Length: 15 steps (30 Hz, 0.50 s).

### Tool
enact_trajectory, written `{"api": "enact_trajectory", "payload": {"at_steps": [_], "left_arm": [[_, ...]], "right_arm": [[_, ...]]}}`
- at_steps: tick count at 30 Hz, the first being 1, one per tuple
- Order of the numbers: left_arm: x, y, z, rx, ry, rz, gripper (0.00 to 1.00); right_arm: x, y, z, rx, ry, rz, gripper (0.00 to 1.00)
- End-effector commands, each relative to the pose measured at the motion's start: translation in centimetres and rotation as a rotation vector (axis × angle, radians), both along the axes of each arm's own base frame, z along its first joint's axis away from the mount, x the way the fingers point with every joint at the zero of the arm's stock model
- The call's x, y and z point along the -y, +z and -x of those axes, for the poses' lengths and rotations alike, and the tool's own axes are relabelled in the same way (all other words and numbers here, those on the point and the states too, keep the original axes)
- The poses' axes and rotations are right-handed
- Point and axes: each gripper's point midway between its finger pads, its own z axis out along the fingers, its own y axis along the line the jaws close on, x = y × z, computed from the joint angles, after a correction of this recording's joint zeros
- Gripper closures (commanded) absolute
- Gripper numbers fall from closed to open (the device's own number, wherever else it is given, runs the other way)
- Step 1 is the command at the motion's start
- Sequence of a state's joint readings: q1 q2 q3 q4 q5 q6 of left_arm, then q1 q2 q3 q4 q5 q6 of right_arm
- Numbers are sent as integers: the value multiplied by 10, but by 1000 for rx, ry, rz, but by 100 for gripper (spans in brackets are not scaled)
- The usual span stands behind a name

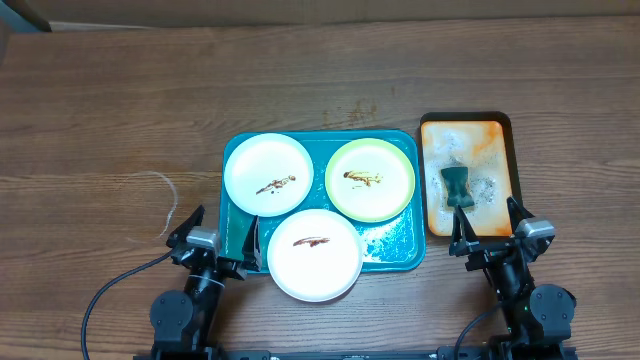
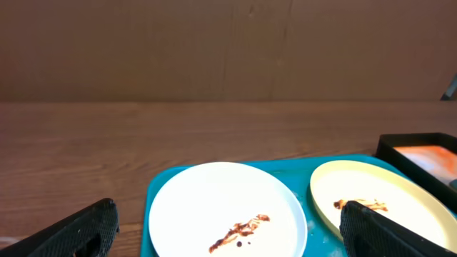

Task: Clean dirty plates on tray and stack at the side

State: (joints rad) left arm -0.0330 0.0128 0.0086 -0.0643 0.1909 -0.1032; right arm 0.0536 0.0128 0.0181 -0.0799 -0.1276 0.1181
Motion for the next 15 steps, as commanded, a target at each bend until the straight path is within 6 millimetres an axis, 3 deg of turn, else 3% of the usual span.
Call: {"api": "enact_trajectory", "payload": {"at_steps": [1, 8, 11, 15], "left_arm": [[3, 1, 3, -41, -9, 68, 0], [-1, 15, 18, -196, 15, 59, 0], [-1, 31, 22, -275, 19, 54, 0], [-1, 37, 25, -420, 20, 37, 0]], "right_arm": [[0, 5, 1, -2, -1, -62, 0], [4, 22, 8, -75, -25, -119, 0], [4, 27, 10, -175, -35, -180, 0], [4, 33, 9, -311, -50, -194, 0]]}}
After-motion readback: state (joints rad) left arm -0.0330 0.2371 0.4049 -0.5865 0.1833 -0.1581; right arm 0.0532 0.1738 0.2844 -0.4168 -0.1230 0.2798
